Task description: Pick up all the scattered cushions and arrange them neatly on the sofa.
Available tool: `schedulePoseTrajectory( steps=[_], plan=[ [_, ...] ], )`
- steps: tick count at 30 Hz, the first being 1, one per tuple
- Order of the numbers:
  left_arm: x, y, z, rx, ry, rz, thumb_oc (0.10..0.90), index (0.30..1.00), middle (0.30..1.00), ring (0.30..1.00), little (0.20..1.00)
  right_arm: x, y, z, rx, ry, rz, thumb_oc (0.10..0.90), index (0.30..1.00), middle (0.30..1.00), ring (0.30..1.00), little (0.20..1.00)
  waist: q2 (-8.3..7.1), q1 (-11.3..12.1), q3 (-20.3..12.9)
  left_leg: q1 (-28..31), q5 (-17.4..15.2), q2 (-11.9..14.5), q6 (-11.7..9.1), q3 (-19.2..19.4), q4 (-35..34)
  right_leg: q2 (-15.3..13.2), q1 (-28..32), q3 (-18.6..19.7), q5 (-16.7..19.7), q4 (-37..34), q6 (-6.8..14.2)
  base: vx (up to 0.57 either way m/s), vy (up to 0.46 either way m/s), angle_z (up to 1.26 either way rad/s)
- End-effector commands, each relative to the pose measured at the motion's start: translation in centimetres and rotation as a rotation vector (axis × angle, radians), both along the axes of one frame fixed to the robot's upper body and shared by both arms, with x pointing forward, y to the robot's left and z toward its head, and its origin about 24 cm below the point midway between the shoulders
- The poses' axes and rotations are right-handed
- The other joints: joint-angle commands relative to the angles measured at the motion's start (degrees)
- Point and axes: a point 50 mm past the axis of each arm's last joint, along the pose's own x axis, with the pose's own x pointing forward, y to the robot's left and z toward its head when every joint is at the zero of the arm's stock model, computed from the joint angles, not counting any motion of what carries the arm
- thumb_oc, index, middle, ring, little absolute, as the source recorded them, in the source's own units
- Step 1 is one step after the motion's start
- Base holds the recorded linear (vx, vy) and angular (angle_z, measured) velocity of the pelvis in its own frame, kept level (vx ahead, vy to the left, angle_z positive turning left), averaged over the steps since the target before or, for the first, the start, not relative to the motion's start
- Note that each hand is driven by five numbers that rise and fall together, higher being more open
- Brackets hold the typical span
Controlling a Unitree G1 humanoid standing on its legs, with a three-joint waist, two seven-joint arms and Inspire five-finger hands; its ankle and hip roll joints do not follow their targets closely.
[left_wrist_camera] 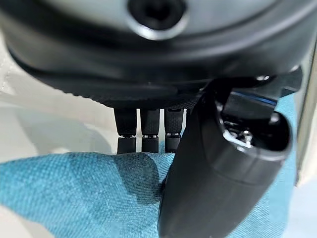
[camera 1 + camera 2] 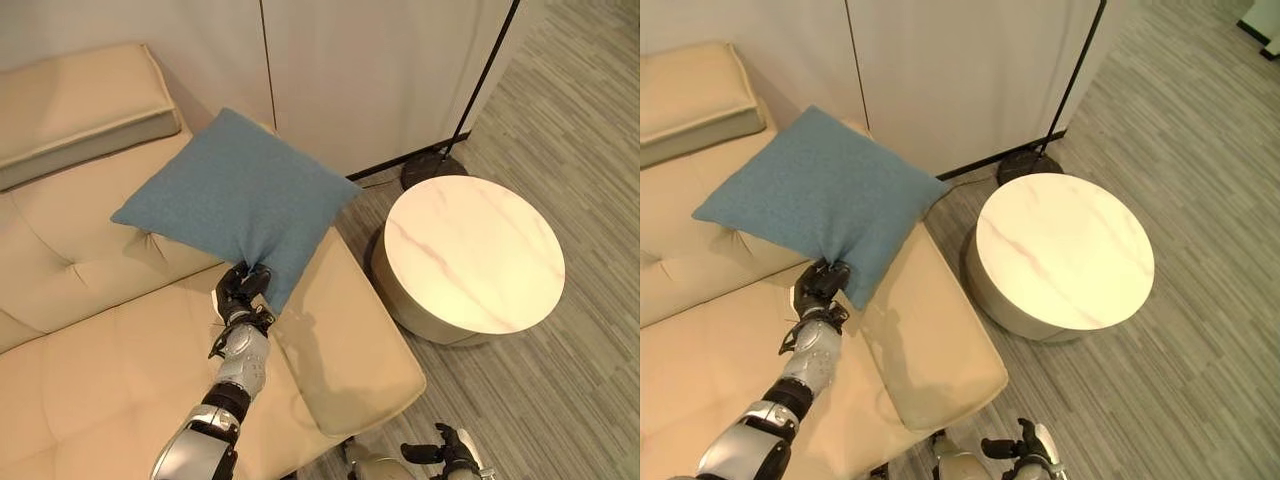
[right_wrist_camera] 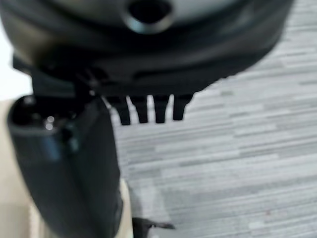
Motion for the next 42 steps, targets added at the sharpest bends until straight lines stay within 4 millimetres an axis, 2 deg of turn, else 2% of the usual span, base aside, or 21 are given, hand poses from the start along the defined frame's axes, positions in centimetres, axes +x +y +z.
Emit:
schedulePoseTrajectory(
  steps=[1,9,10,11,12,15,16,17,20,22,25,26,27,28,29,30,31,32,33,36,42],
  plan=[
    [1.3,-1.2,3.1,0.029,-0.188,-0.108,0.4,0.3,0.3,0.3,0.3,-2.3,-2.9,-0.1,-0.052,0.067,-0.089,0.8,0.9,0.9,0.9,0.9,-0.34,2.02,-3.55,-2.99,0.66,0.28,-2.31,0.63,-0.64,-1.36,1.82,-1.22,-6.1,0.3,5.13,0.01,-0.038,0.19],
    [-1.3,-1.4,1.5,0.094,-0.175,-0.253,0.4,0.3,0.3,0.3,0.3,-2.4,-3.4,-0.1,-0.021,0.073,-0.128,0.8,0.9,0.9,0.9,0.9,-0.33,4.07,-2.44,-1.23,2.64,0.59,-2.67,-2.59,-0.64,-0.39,5.05,-2.13,-7.84,0.3,4.28,-0.05,-0.046,0.3],
    [-1.4,-1.7,1.6,0.09,-0.188,-0.272,0.4,0.3,0.3,0.3,0.3,-2.0,-3.7,0.1,-0.022,0.06,-0.139,0.8,0.9,0.9,0.9,0.9,-1.29,4.73,-1.19,-2.64,1.69,-0.56,-2.48,-5.01,2.48,-0.95,5.07,-1.96,-7.49,0.3,3.97,-0.12,-0.009,0.38],
    [-1.4,-1.7,1.6,0.09,-0.188,-0.272,0.4,0.3,0.3,0.3,0.3,-2.0,-3.7,0.1,-0.022,0.06,-0.139,0.8,0.9,0.9,0.9,0.9,-1.29,4.73,-1.19,-2.64,1.69,-0.56,-2.48,-5.01,2.48,-0.95,5.07,-1.96,-7.49,0.3,3.97,-0.28,0.035,0.35],
    [-2.2,-2.0,1.5,0.1,-0.199,-0.323,0.4,0.3,0.3,0.3,0.3,-2.1,-3.9,0.2,-0.011,0.051,-0.167,0.8,0.9,0.9,0.9,0.9,-2.66,4.41,-0.91,-2.82,-3.28,-0.65,-1.68,-5.29,8.11,-2.98,4.69,-3.51,-6.36,0.3,3.96,-0.21,0.102,0.46],
    [-3.6,-2.2,0.2,0.078,-0.165,-0.377,0.4,0.3,0.3,0.3,0.3,-2.6,-4.3,0.1,0.006,0.063,-0.202,0.8,0.9,0.9,0.9,0.9,-3.61,4.12,-1.21,1.03,-5.79,3.81,-2.42,-2.04,11.34,-5.14,5.53,-6.99,-6.1,0.3,4.24,-0.06,0.175,1.2],
    [-5.0,-2.4,-1.4,0.078,-0.103,-0.421,0.4,0.3,0.3,0.3,0.3,-3.0,-4.1,-0.1,0.032,0.075,-0.209,0.8,0.9,0.9,0.9,0.9,-2.96,3.84,-2.3,4.95,-5.18,6.47,-3.96,-0.92,7.81,-5.71,6.26,-9.51,-5.82,0.3,5.03,0.07,0.281,0.51],
    [-5.3,-2.5,-1.9,0.076,-0.086,-0.437,0.4,0.3,0.3,0.3,0.3,-3.0,-4.0,-0.1,0.034,0.075,-0.211,0.8,0.9,0.9,0.9,0.9,-2.87,3.87,-2.46,5.26,-5.1,6.47,-4.19,-1.06,6.73,-5.9,6.4,-9.95,-5.68,0.3,5.12,0.09,0.289,0.49],
    [-6.4,-2.0,-3.1,0.095,-0.023,-0.454,0.4,0.3,0.3,0.3,0.3,-2.2,-3.2,-0.1,0.061,0.051,-0.204,0.8,0.9,0.9,0.9,0.9,-3.32,4.42,-1.67,5.81,-6.07,4.76,-3.29,-1.69,4.08,-7.38,5.84,-10.55,-3.4,0.3,6.65,-0.05,0.302,0.45],
    [-6.4,-1.1,-2.9,0.139,-0.028,-0.455,0.4,0.3,0.3,0.3,0.3,-1.4,-2.1,-0.1,0.079,0.031,-0.171,0.8,0.9,0.9,0.9,0.9,-4.46,5.15,-0.34,4.33,-7.11,2.25,-1.74,-2.9,4.9,-9.19,3.73,-9.63,-1.12,0.3,8.31,-0.16,0.362,-0.21],
    [-6.5,0.3,-2.4,0.234,-0.037,-0.485,0.4,0.3,0.3,0.3,0.3,-0.4,-0.9,-0.1,0.105,0.0,-0.128,0.8,0.9,0.9,0.9,0.9,-5.32,5.85,0.61,3.94,-7.37,-0.01,0.35,-2.17,4.51,-11.04,1.91,-8.44,-0.17,2.39,9.98,-0.17,0.375,-0.15],
    [-6.4,1.0,-2.0,0.253,-0.045,-0.478,0.4,0.3,0.3,0.3,0.3,0.3,-0.4,0.2,0.118,-0.029,-0.111,0.8,0.9,0.9,0.9,0.9,-5.05,5.85,1.45,3.66,-6.64,0.0,1.06,-2.1,4.3,-10.74,0.31,-7.0,-1.05,7.16,10.21,-0.25,0.394,-0.53],
    [-6.3,1.0,-1.9,0.265,-0.045,-0.5,0.4,0.3,0.3,0.3,0.3,1.1,0.0,0.5,0.138,-0.076,-0.104,0.8,0.9,0.9,0.9,0.9,-4.21,5.78,1.41,3.43,-5.26,-0.97,2.04,-2.66,3.4,-6.2,1.71,-3.41,-5.77,14.33,8.34,-0.21,0.337,-0.47],
    [-6.3,1.0,-1.9,0.265,-0.045,-0.5,0.4,0.3,0.3,0.3,0.3,1.1,0.0,0.5,0.138,-0.076,-0.104,0.8,0.9,0.9,0.9,0.9,-4.21,5.79,1.42,3.45,-5.26,-0.97,2.04,-2.66,3.39,-6.2,1.73,-3.41,-5.78,14.34,8.34,-0.15,0.259,-0.23],
    [-6.8,2.5,-2.1,0.297,-0.034,-0.468,0.4,0.3,0.3,0.3,0.3,0.2,0.4,0.7,0.366,-0.165,-0.206,0.8,0.9,0.9,0.9,0.9,-4.18,5.44,1.23,3.5,-4.71,-1.25,2.22,-2.18,2.96,-4.65,2.97,-2.5,-6.8,15.3,7.94,-0.09,0.031,0.14],
    [-7.8,3.4,-2.9,0.285,0.021,-0.455,0.4,0.3,0.3,0.3,0.3,1.1,-1.8,1.6,0.18,-0.194,-0.144,0.8,0.9,0.9,0.9,0.9,-5.03,6.76,0.35,3.25,-4.52,-1.64,2.07,-1.57,2.38,-4.9,5.99,-5.67,-8.18,11.23,7.23,-0.09,0.031,0.18],
    [-7.8,3.4,-2.9,0.285,0.022,-0.455,0.4,0.3,0.3,0.3,0.3,1.1,-1.7,1.6,0.179,-0.194,-0.144,0.8,0.9,0.9,0.9,0.9,-5.03,6.67,0.38,3.31,-4.53,-1.65,2.07,-1.64,2.37,-4.92,6.12,-5.75,-8.17,11.13,7.23,-0.06,-0.023,-0.08],
    [-8.0,3.7,-3.2,0.3,0.039,-0.447,0.4,0.3,0.3,0.3,0.3,-0.1,-1.7,1.2,0.205,-0.169,-0.189,0.8,0.9,0.9,0.9,0.9,-5.21,6.2,-0.31,2.9,-3.6,-1.87,1.71,-1.68,1.62,-4.15,5.95,-4.64,-7.84,10.9,7.34,0.0,0.013,-0.28],
    [-7.9,3.7,-3.2,0.302,0.047,-0.44,0.4,0.3,0.3,0.3,0.3,0.1,-2.5,1.7,0.171,-0.201,-0.19,0.8,0.9,0.9,0.9,0.9,-5.16,5.66,-1.07,3.23,-3.1,-1.91,1.63,-1.66,0.51,-2.92,6.15,-2.28,-7.86,10.11,7.32,-0.03,0.032,-0.21],
    [-9.5,5.1,-4.4,0.321,0.12,-0.403,0.4,0.3,0.3,0.3,0.3,1.4,-2.6,4.5,0.182,-0.392,-0.113,0.8,0.9,0.9,0.9,0.9,-4.9,5.38,-2.51,3.42,-2.88,-2.01,1.52,-0.17,-0.64,-3.01,8.21,-2.29,-6.88,5.16,7.31,-0.02,0.047,-0.04],
    [-11.1,6.4,-5.6,0.349,0.203,-0.404,0.4,0.3,0.3,0.3,0.3,3.1,-3.2,6.9,0.168,-0.51,-0.032,0.8,0.9,0.9,0.9,0.9,-4.8,5.22,-3.41,4.88,-3.45,-2.11,1.76,-0.06,-0.64,-3.17,9.89,-2.34,-6.9,4.0,6.94,0.02,0.044,-0.01]
  ],
)
